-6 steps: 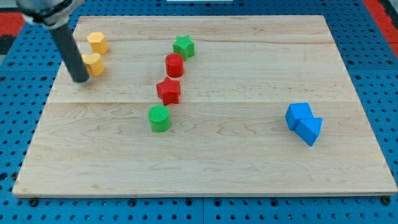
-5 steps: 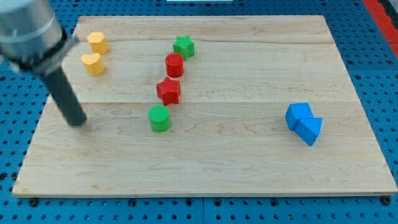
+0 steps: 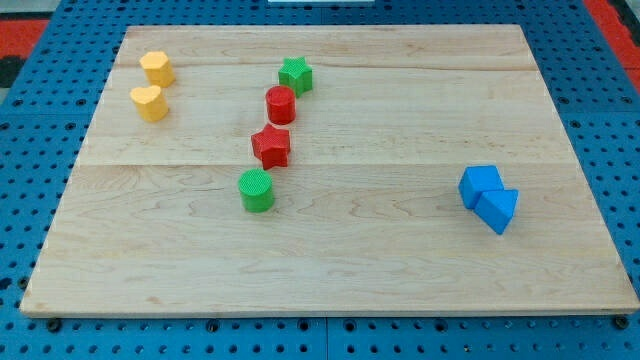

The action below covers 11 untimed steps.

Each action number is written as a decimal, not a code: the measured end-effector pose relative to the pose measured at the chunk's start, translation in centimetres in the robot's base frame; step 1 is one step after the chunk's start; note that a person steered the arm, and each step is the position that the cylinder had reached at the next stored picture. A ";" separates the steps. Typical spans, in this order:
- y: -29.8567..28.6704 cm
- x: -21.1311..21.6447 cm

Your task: Slide the blue triangle towards the yellow heart

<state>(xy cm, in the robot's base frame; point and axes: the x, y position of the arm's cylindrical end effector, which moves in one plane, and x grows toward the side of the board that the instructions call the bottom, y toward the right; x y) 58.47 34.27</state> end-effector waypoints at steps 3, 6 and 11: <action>-15.8 -7.1; -27.7 -10.1; -45.5 -4.0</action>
<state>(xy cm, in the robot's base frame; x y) 54.44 -11.20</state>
